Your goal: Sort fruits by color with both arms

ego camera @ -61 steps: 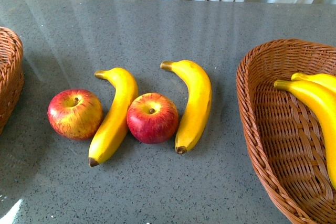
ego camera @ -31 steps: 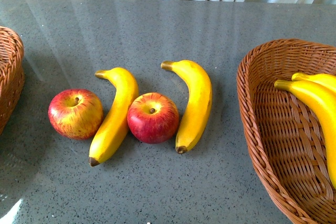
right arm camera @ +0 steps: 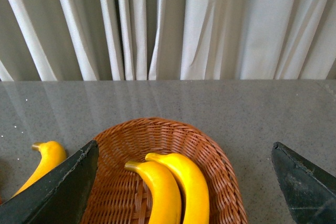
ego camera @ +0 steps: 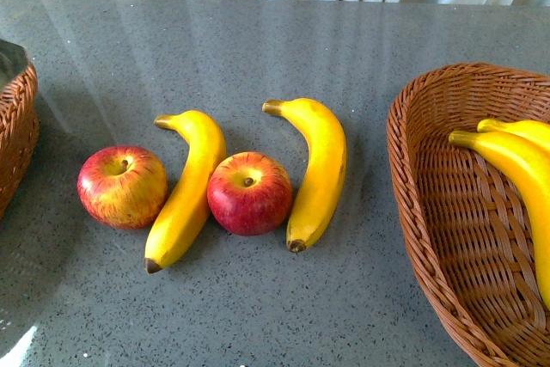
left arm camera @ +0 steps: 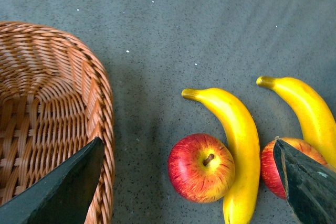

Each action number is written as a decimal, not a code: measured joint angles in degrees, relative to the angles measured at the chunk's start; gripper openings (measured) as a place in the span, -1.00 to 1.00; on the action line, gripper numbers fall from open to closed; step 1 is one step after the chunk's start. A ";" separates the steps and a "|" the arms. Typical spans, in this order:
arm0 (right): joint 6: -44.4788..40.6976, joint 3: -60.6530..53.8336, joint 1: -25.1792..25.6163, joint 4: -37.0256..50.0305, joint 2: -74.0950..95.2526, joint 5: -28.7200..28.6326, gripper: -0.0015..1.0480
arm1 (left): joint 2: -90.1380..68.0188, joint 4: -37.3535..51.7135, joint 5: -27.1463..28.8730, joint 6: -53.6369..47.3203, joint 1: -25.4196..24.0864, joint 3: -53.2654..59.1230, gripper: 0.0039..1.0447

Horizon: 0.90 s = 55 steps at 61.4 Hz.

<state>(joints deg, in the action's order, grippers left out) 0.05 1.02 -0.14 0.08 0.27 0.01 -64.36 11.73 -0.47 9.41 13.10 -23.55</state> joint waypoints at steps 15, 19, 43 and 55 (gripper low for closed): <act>0.00 0.00 0.00 0.00 0.00 0.00 0.82 | -11.89 5.07 -2.99 -6.08 2.58 -1.84 0.83; 0.00 0.00 0.00 0.00 0.00 0.00 0.82 | -13.60 5.64 -2.89 -7.67 3.06 -2.23 0.83; 0.00 0.00 0.00 0.00 0.00 0.00 0.82 | -21.92 7.10 -7.17 -20.46 1.38 -3.89 0.83; 0.00 0.00 0.00 0.00 0.00 0.00 0.82 | -24.87 6.58 -8.79 -23.30 0.96 -5.70 0.83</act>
<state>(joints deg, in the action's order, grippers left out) 0.05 1.02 -0.14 0.08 0.27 0.01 -89.23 18.31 -9.26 -13.89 14.06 -29.26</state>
